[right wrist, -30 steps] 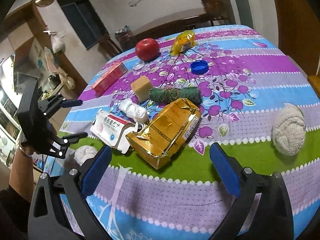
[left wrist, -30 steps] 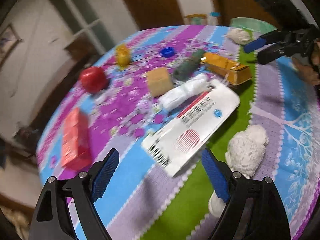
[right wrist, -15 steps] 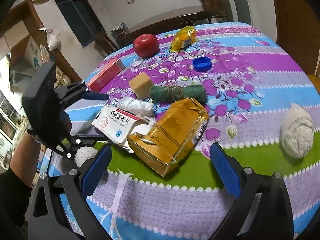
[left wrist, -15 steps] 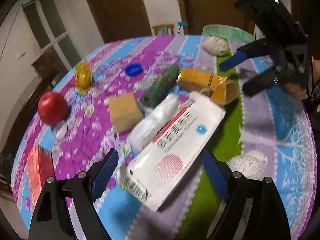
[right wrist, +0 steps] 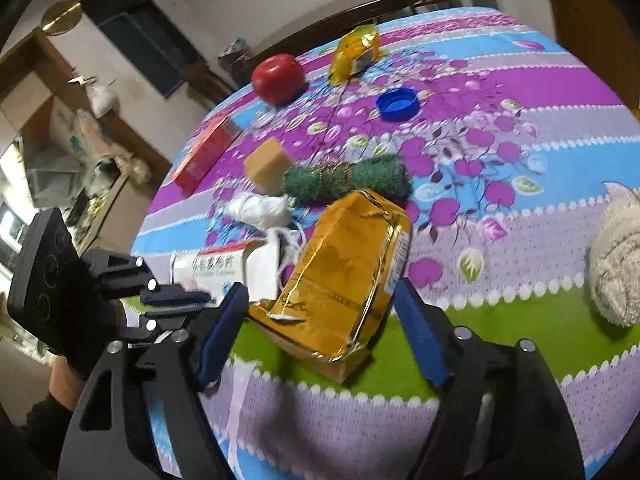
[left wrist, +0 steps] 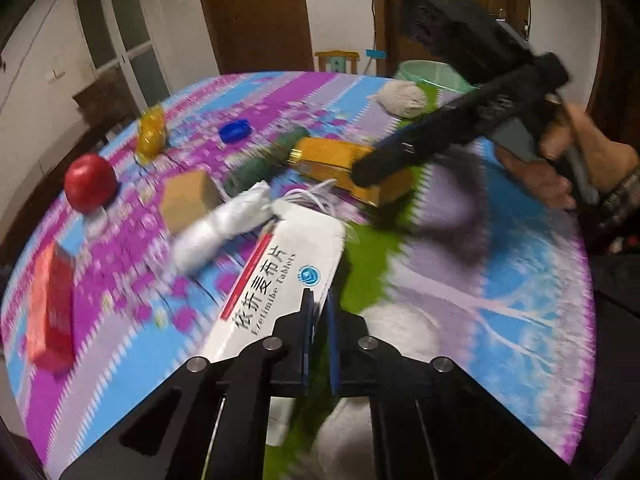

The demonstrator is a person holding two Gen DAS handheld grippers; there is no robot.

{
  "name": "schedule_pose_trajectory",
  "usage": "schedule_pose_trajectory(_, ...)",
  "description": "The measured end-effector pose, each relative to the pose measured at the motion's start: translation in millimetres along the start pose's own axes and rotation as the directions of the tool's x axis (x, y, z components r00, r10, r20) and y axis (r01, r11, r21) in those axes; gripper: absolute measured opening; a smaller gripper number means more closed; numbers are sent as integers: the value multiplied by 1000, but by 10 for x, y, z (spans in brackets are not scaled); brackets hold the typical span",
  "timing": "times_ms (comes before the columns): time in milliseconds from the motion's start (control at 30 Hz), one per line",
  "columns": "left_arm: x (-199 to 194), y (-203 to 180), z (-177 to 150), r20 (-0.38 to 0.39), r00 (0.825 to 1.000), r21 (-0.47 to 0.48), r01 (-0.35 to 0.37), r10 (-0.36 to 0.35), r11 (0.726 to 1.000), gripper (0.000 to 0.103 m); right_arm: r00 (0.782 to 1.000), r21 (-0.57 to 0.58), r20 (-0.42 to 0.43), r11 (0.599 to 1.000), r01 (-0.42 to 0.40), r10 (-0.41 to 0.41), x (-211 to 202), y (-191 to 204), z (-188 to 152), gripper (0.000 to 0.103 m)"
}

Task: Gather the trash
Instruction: 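Grasp the white medicine box with the left gripper while the right grasps the gold foil pack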

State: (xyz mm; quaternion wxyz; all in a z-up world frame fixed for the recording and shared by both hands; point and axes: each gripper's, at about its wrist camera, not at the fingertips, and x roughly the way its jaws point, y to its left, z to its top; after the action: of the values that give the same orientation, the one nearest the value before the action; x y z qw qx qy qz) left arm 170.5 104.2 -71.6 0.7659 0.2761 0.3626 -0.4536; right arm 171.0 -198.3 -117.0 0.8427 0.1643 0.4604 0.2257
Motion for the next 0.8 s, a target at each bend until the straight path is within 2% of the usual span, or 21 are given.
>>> schedule_pose_trajectory(100,-135,-128,-92,-46,998,-46,51,-53,998,7,998,-162,-1,984,67,-68,-79,190,-110,63)
schedule_pose_trajectory(133,-184,-159,-112,-72,996,-57,56,-60,997,7,992,-245,18,961,125,-125,-127,283,-168,62)
schedule_pose_trajectory(167,-249,-193,-130,-83,996,-57,33,-37,998,8,983,-318,45,931,181,-176,-173,369,-230,62)
schedule_pose_trajectory(200,-332,-198,-151,-81,997,-64,-1,-5,998,12,980,-358,59,912,200,-192,-197,413,-275,62)
schedule_pose_trajectory(267,-436,-155,-187,-74,995,-97,-71,63,993,51,978,-401,61,892,207,-199,-224,457,-350,62)
schedule_pose_trajectory(300,-462,-139,-207,-74,991,-113,-117,109,987,58,976,-411,63,886,214,-207,-217,465,-378,62)
schedule_pose_trajectory(367,-460,-154,-233,-84,983,-115,-173,164,978,62,972,-424,60,876,230,-226,-186,466,-412,63)
schedule_pose_trajectory(400,-433,-213,-255,-89,975,-84,-212,204,974,66,971,-426,58,873,236,-233,-167,461,-428,65)
schedule_pose_trajectory(433,-392,-253,-268,-98,966,-42,-245,240,969,74,968,-422,60,873,245,-242,-151,445,-430,66)
schedule_pose_trajectory(467,-316,-333,-314,-112,949,29,-292,294,956,75,965,-416,60,873,255,-254,-145,429,-443,71)
schedule_pose_trajectory(533,-208,-366,-367,-151,938,82,-303,312,950,75,963,-397,67,879,264,-259,-140,397,-443,77)
schedule_pose_trajectory(567,-230,-363,-381,-126,942,81,-302,310,950,75,964,-385,64,885,262,-258,-142,375,-437,78)
schedule_pose_trajectory(600,-230,-333,-397,-133,947,77,-285,293,955,74,965,-376,60,890,257,-254,-139,360,-430,78)
schedule_pose_trajectory(700,-231,-245,-429,-124,965,34,-227,229,973,58,971,-337,52,911,236,-233,-125,301,-400,78)
schedule_pose_trajectory(800,-223,-266,-431,-109,965,20,-237,238,971,53,982,-302,27,935,187,-188,-98,256,-383,75)
